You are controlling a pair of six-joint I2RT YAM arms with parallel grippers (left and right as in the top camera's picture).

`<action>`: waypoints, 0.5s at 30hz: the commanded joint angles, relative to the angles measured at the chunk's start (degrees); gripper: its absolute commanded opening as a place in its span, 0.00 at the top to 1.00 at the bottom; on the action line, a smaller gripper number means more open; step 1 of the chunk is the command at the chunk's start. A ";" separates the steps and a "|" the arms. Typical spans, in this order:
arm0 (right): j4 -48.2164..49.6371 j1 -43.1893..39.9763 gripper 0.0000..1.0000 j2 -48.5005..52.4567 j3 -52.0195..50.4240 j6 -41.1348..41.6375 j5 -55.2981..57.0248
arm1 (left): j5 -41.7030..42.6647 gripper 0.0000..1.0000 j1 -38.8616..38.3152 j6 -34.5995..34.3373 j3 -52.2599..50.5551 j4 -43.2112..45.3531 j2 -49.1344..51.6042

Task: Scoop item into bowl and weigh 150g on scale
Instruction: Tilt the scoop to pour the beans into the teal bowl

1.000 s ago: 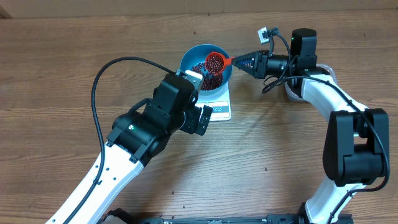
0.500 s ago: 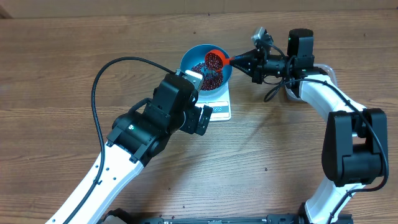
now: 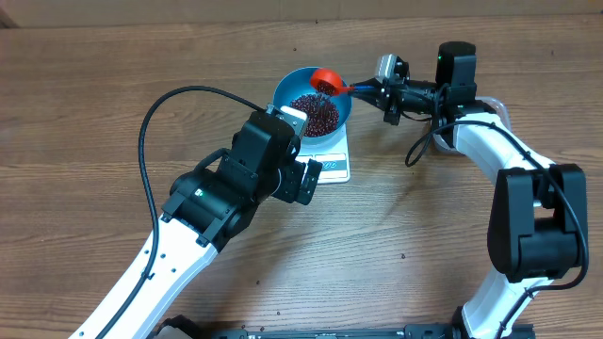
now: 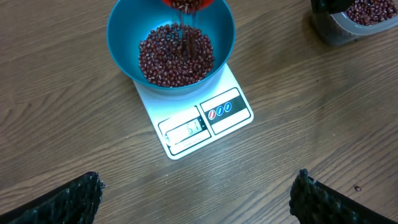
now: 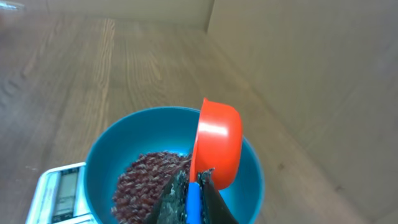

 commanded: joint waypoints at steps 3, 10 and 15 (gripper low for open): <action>5.42 0.33 0.96 -0.13 0.13 -2.16 -0.66 | 0.46 0.01 0.09 0.20 0.09 0.22 0.31; 4.90 0.33 0.96 -0.13 0.13 -2.12 -0.68 | 0.46 0.00 0.09 0.20 0.09 0.24 0.31; 3.06 0.33 0.96 -0.13 0.13 -1.44 -1.62 | 0.46 0.01 0.09 0.20 0.09 0.24 0.31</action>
